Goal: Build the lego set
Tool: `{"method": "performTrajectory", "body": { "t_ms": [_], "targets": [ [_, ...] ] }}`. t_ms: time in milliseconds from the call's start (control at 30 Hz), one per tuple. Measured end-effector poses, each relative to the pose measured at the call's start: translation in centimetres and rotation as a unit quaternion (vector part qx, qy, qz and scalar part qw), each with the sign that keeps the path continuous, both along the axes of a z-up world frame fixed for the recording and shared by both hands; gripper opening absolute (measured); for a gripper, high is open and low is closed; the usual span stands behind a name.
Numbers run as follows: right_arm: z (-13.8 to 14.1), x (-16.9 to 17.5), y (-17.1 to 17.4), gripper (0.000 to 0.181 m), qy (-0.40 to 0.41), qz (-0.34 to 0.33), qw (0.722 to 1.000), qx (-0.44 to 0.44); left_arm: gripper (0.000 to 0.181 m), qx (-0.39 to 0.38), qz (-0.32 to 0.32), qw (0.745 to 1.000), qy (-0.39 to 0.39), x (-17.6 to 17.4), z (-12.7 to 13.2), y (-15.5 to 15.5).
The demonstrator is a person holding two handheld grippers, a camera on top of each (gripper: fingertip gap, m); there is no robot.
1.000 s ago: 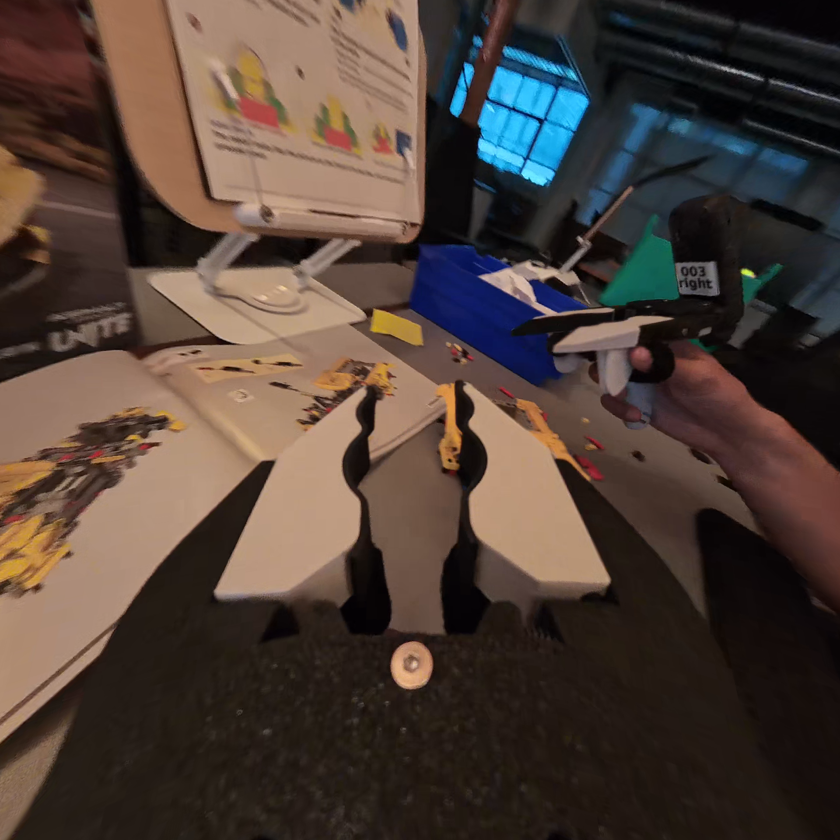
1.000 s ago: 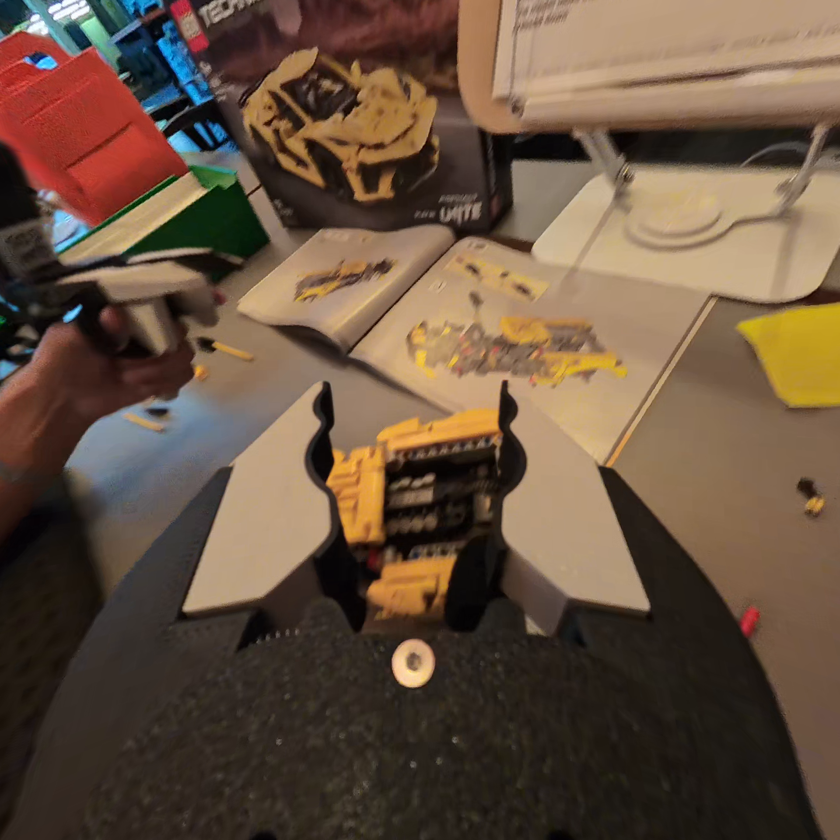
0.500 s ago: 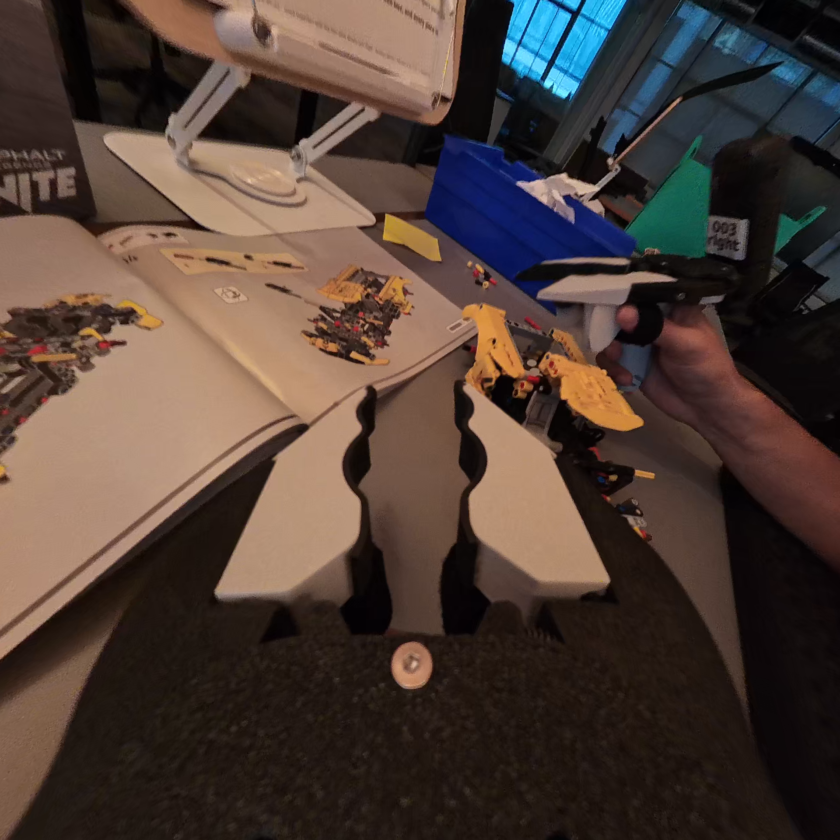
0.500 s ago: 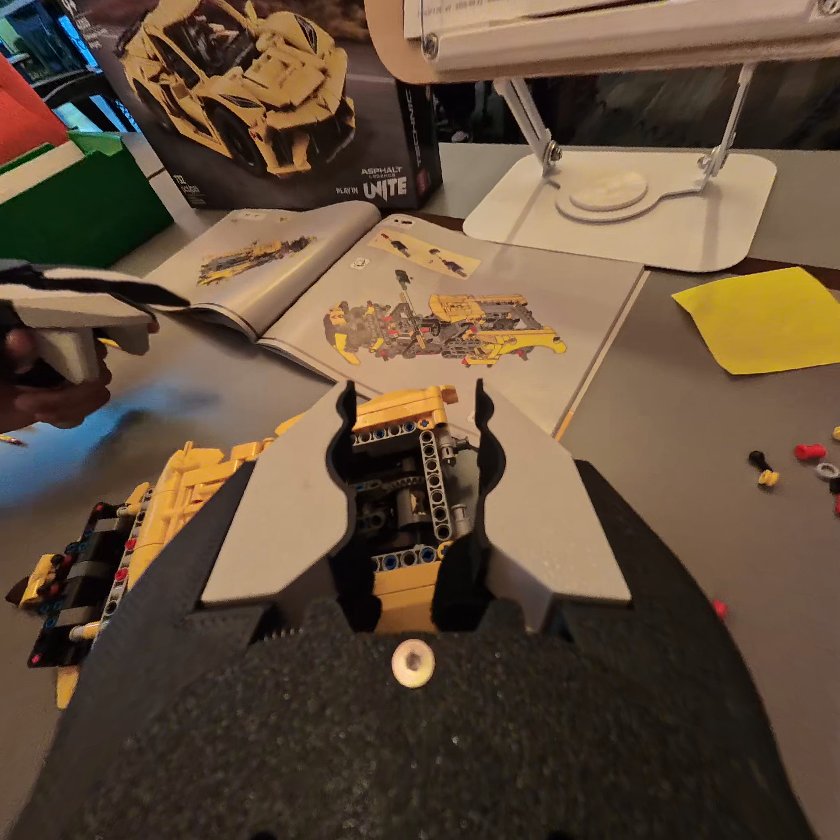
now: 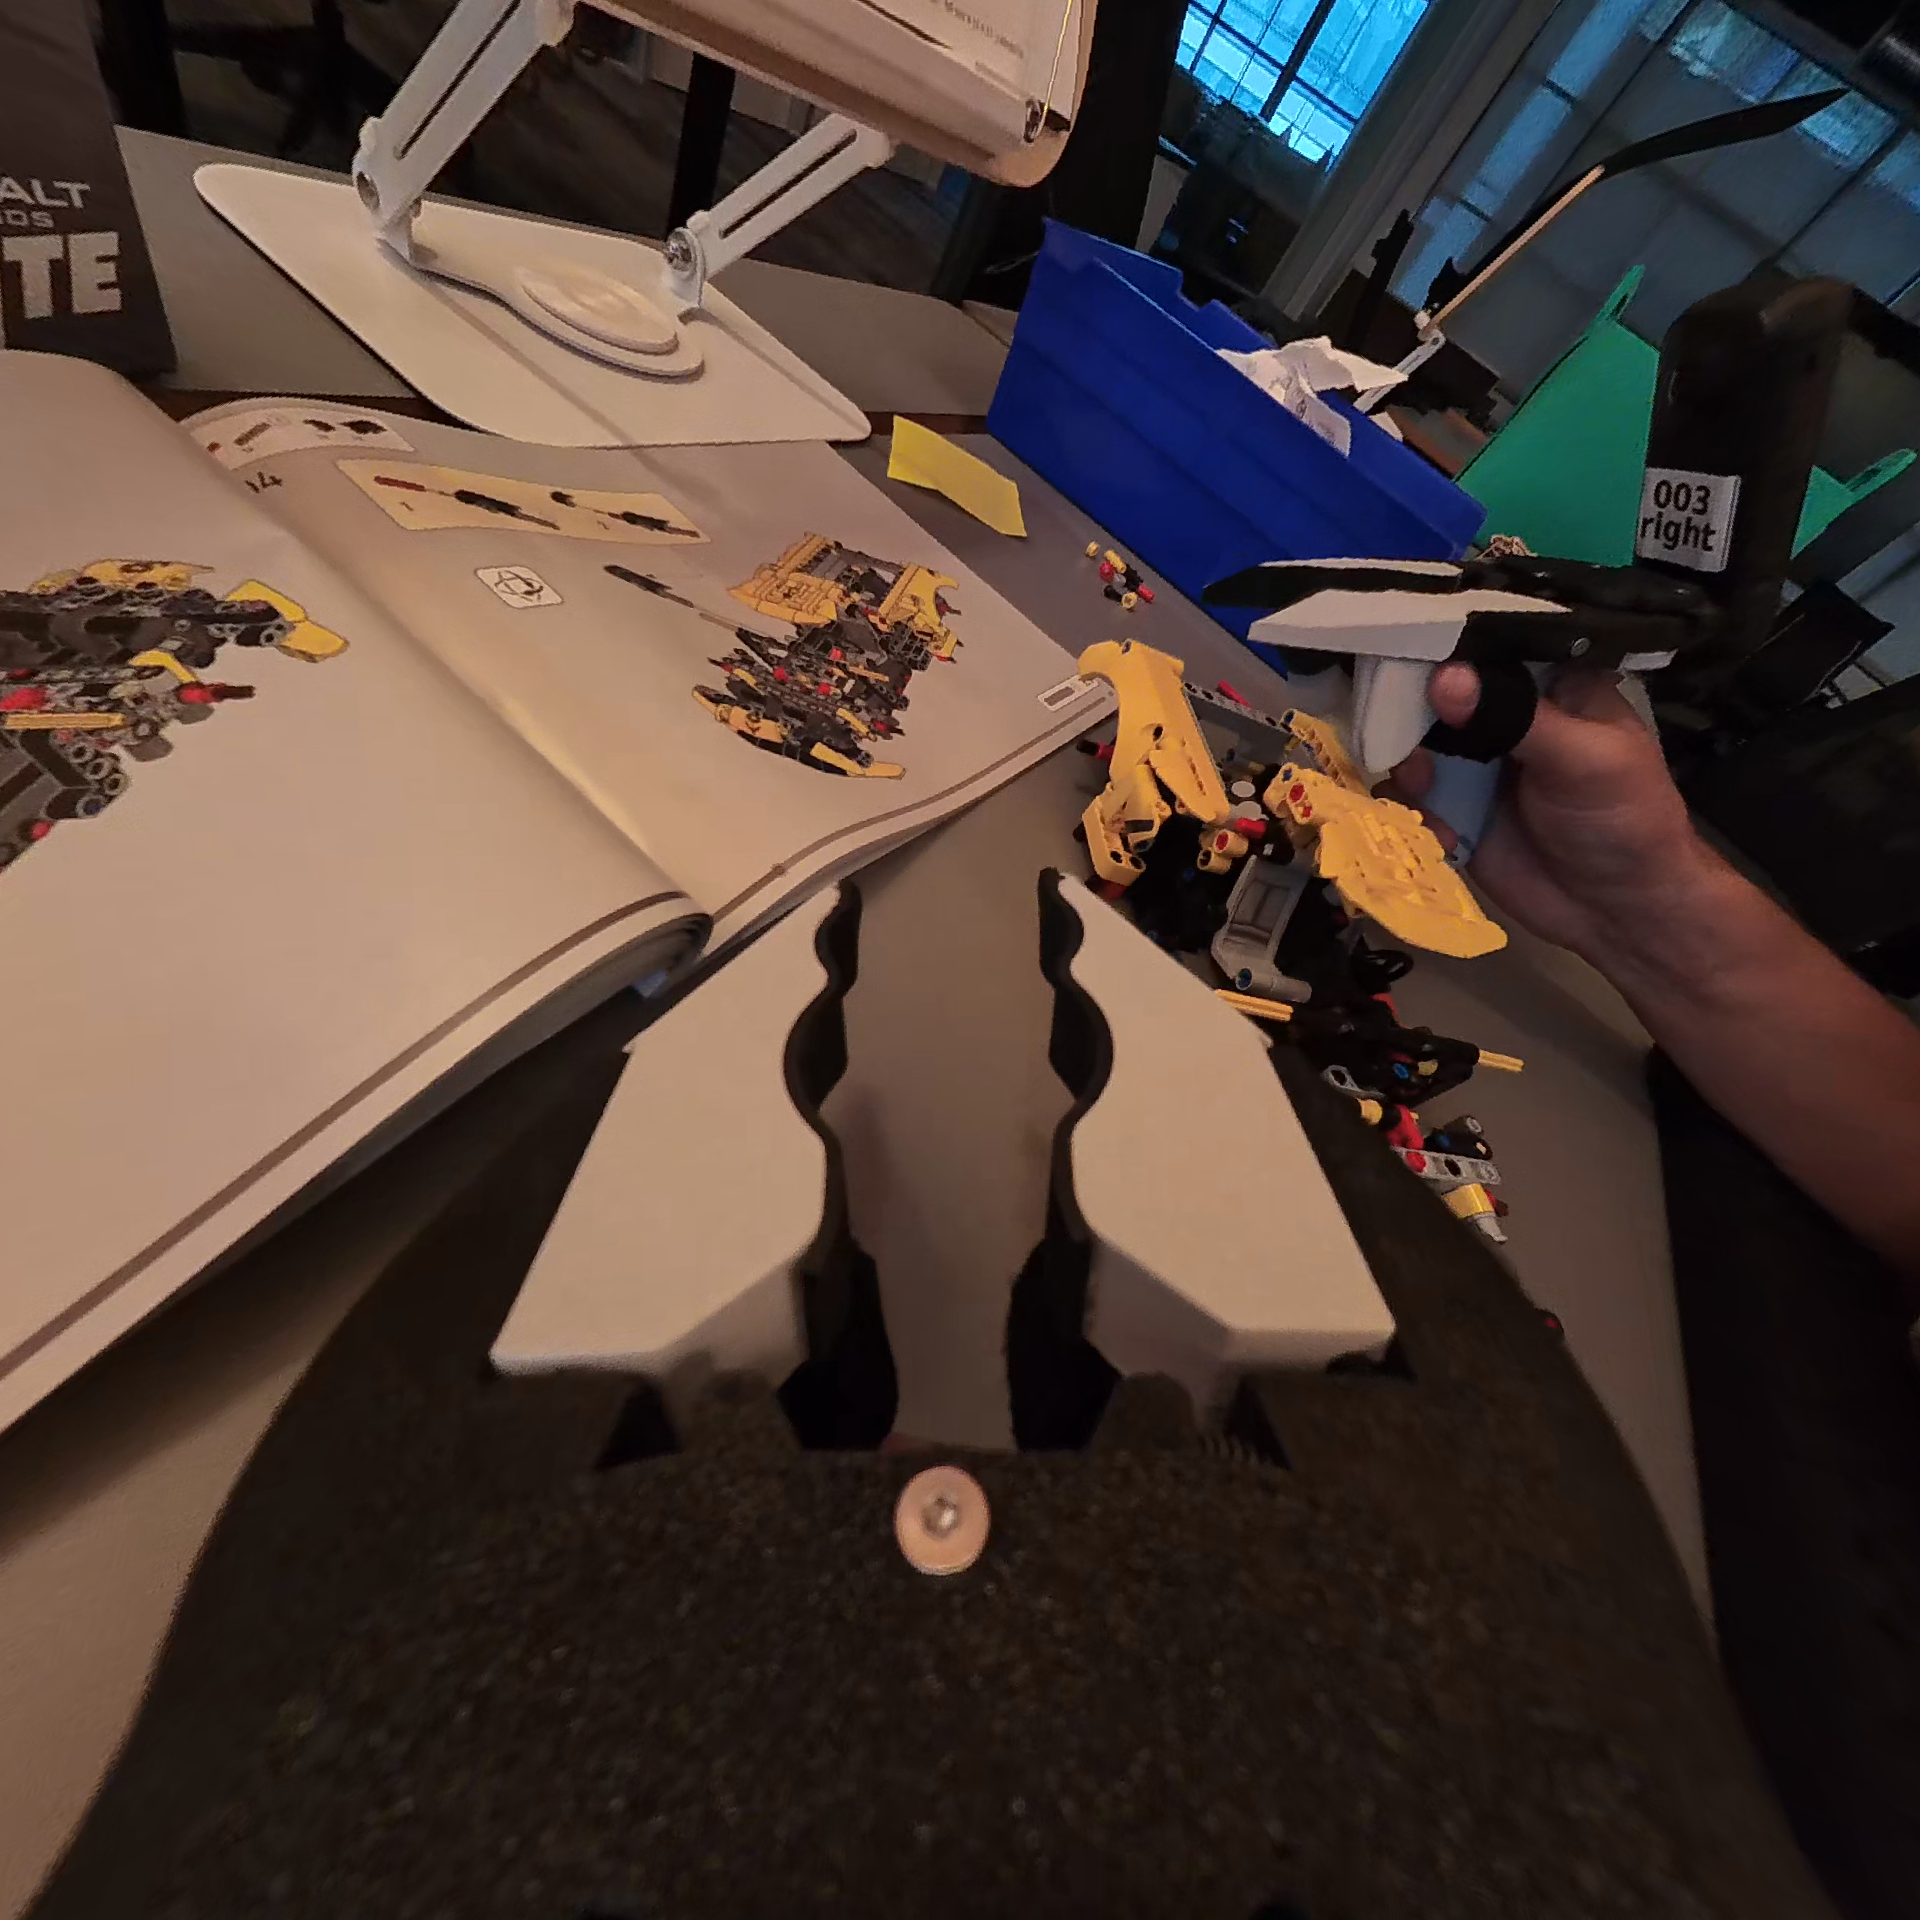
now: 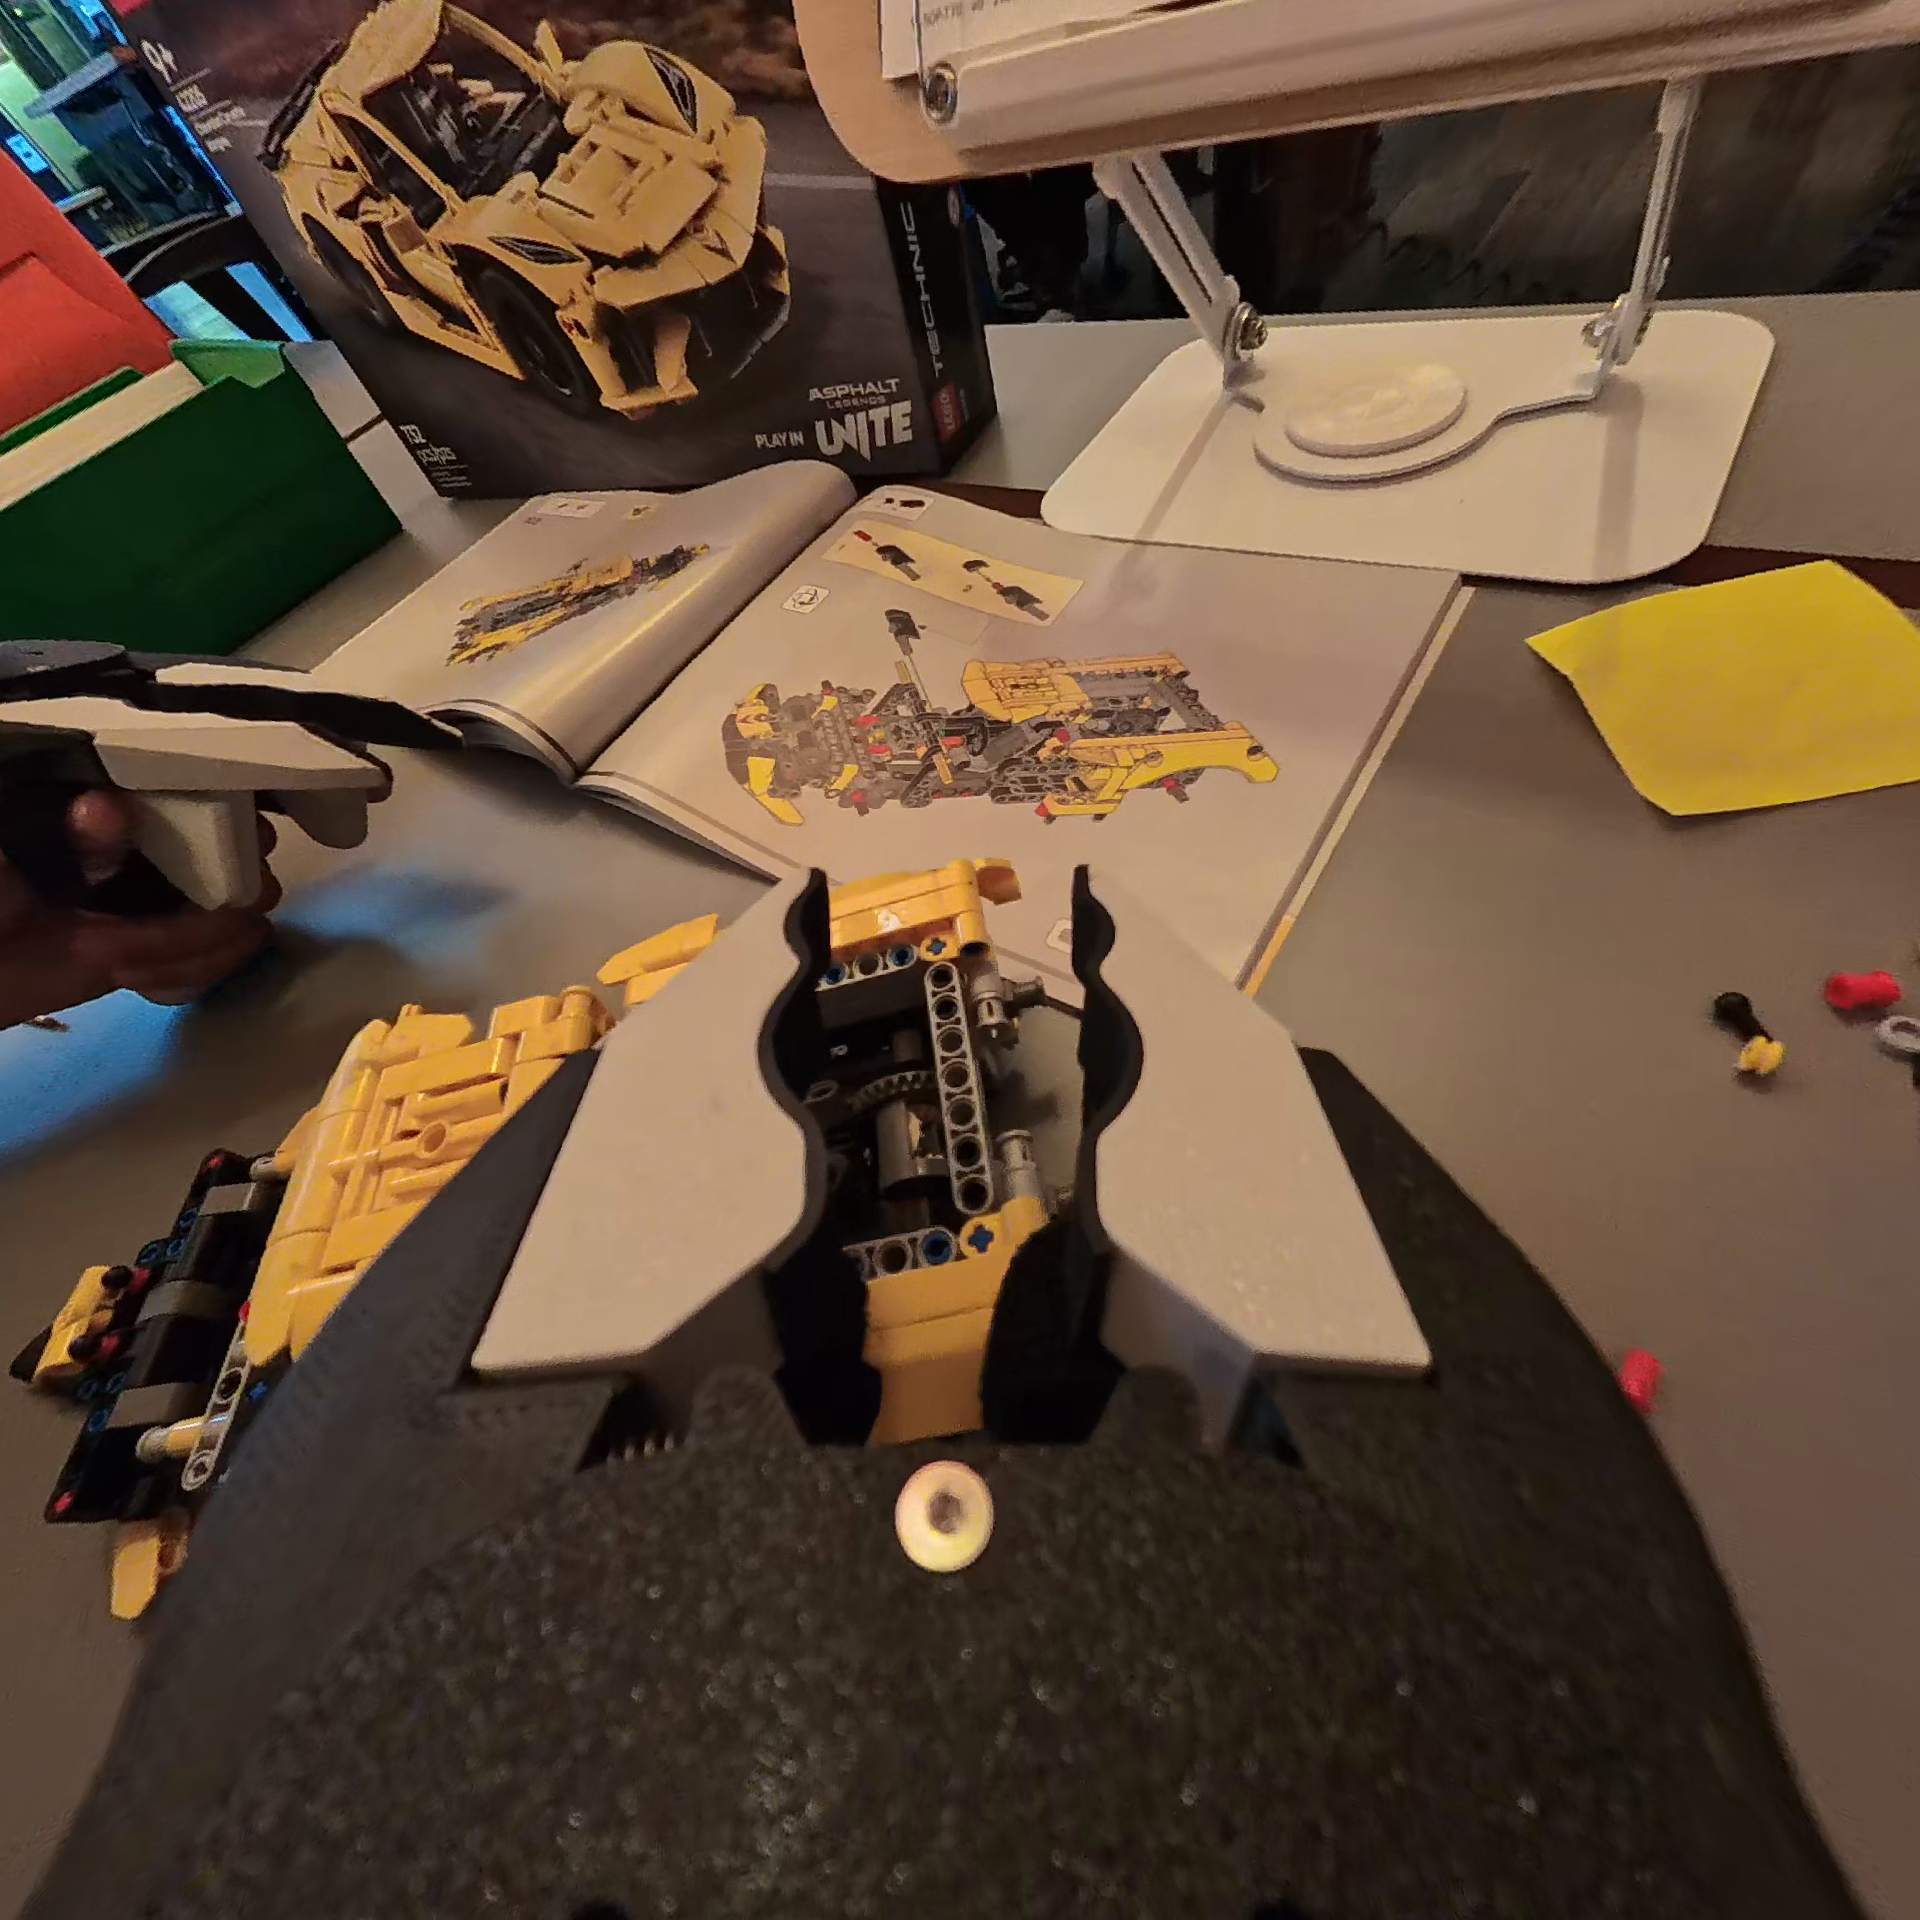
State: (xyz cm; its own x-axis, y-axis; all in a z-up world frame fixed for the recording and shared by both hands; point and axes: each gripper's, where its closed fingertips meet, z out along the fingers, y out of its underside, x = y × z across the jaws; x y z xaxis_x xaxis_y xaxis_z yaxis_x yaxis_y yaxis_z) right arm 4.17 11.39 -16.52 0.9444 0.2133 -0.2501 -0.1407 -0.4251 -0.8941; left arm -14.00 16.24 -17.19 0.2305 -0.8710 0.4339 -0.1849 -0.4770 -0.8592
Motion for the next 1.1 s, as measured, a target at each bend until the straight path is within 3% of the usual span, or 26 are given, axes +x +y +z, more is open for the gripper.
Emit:
{"method": "performTrajectory", "body": {
  "t_ms": [400,600,733,900,1100],
  "targets": [
    [2.0,0.3,-0.8,0.044,0.022,-0.001,1.0,0.019,0.035,0.064,-0.024,0.998,0.011,0.3,1.8,-1.9],
    [3.9,-0.8,-1.4,0.042,0.02,0.015,0.998,0.049,0.034,0.079,-0.124,0.987,0.062,0.5,2.1,-6.5],
    [3.6,-1.6,-1.4,0.042,0.027,0.027,0.998,0.042,0.034,0.161,-0.157,0.971,0.081,-0.8,3.3,-9.5],
    [3.8,-3.3,-3.8,0.047,0.039,0.03,0.998,0.049,0.034,0.129,-0.25,0.946,0.159,-5.2,0.6,-16.1],
    [0.9,-8.4,-10.5,0.047,-0.001,0.058,0.998,0.002,0.034,0.212,-0.223,0.919,0.248,-7.5,-4.4,-17.1]
  ]
}}
